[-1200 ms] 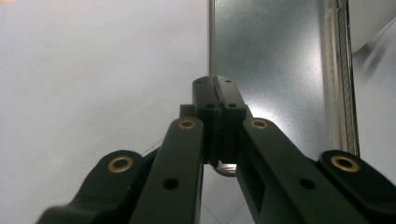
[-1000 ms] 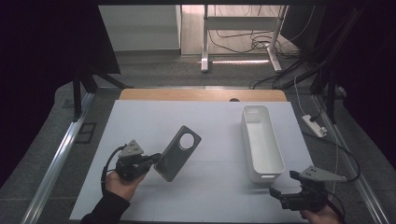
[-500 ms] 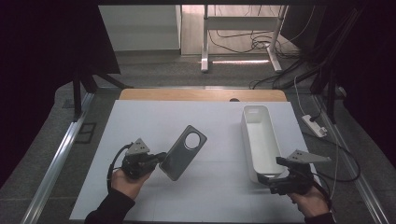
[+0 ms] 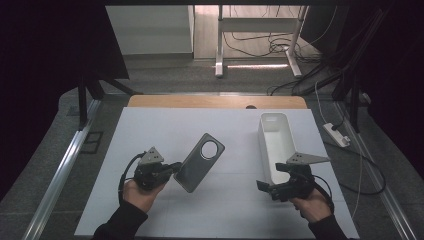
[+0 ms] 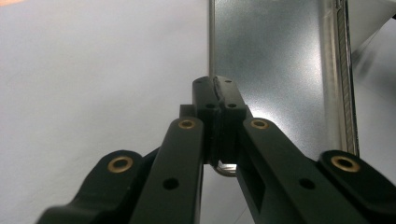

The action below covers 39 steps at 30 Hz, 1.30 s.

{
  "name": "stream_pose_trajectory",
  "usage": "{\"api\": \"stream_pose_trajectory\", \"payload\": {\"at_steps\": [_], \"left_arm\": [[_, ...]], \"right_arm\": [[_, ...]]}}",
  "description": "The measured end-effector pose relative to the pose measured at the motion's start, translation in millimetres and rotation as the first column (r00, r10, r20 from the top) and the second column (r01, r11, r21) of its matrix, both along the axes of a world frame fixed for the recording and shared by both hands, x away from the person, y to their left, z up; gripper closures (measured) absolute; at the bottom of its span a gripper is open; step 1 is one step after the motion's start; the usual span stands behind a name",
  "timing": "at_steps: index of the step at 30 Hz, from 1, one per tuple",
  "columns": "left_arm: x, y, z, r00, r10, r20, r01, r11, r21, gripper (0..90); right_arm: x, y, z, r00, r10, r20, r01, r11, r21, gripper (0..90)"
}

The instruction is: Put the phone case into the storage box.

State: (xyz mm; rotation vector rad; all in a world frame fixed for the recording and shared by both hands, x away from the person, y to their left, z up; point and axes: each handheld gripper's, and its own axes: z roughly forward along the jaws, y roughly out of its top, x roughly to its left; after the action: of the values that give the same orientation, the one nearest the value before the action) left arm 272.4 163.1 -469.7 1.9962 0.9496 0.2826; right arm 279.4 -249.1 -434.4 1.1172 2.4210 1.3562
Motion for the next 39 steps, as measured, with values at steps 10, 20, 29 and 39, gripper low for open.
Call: {"api": "stream_pose_trajectory", "payload": {"at_steps": [10,20,29,39], "left_arm": [[2.1,-8.7,-1.4,0.9999,-0.013,0.002,0.013,0.9999,0.001,89.0],[3.2,-16.7,-2.5,0.9997,-0.022,0.009,0.022,0.9997,0.006,89.1],[3.5,-22.0,-3.7,0.9995,-0.027,0.014,0.027,0.9996,0.004,89.1],[3.1,-27.6,-3.7,0.9993,-0.03,0.022,0.03,0.9996,0.0,89.1]], "right_arm": [[6.0,15.4,-2.7,0.9992,0.011,-0.039,-0.01,0.999,0.032,0.0],[11.6,36.4,-5.3,0.9977,0.037,-0.056,-0.035,0.999,0.026,0.0],[15.8,56.1,-3.9,0.9957,0.072,-0.058,-0.07,0.997,0.045,0.0],[19.5,72.7,-4.7,0.9911,0.121,-0.057,-0.118,0.992,0.045,0.0]]}}
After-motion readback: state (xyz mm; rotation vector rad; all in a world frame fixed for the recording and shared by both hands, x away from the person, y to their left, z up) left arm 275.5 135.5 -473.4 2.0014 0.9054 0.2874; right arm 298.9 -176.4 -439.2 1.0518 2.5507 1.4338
